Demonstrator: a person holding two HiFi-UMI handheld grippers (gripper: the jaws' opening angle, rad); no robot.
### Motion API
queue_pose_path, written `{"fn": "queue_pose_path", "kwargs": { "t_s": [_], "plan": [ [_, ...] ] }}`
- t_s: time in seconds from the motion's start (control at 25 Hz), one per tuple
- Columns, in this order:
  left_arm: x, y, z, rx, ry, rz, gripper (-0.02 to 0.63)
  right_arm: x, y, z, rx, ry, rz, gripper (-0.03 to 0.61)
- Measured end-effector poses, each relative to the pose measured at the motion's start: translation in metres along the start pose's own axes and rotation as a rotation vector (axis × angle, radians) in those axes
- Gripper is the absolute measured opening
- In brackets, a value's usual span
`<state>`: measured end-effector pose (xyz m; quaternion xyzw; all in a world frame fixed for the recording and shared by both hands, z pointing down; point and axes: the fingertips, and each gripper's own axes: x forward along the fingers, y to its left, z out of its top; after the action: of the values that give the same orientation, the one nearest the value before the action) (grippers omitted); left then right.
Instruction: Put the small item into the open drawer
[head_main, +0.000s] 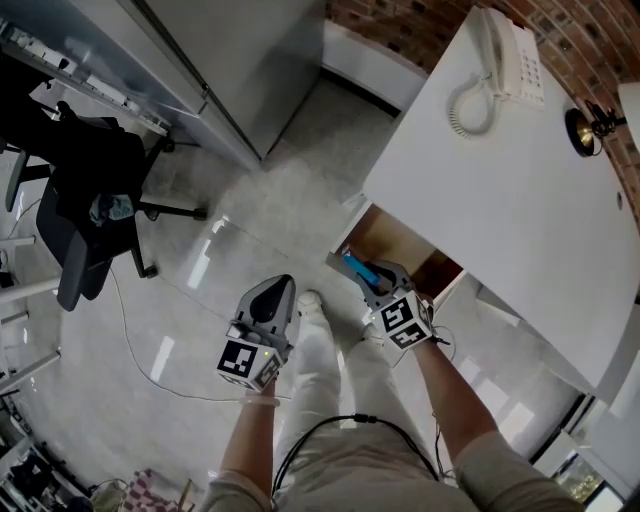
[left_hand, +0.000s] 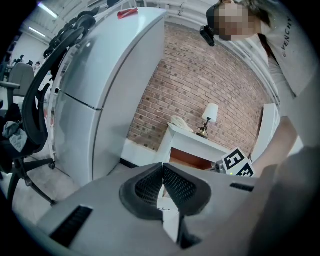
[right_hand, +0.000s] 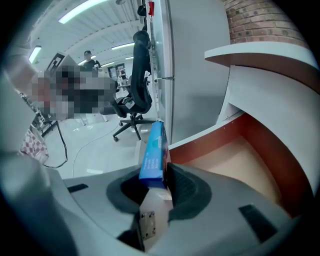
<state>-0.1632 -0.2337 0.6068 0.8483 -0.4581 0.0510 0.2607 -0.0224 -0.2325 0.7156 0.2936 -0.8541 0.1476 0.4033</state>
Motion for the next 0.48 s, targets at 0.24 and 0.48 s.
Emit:
{"fn": "queue_pose_path", "kwargs": {
  "t_s": [0.24,0.48],
  "plan": [
    [0.001,0.002,-0.005,-0.007,0.005,0.005,0.006,0.006,0.003,-0.012,-0.023,0.041,0.018,0.110],
    [0.003,0.002,-0.008,-0.009,0.011,0.003,0.006,0.004,0.009,-0.009,-0.136,0.018,0.021,0.104]
  ]
}}
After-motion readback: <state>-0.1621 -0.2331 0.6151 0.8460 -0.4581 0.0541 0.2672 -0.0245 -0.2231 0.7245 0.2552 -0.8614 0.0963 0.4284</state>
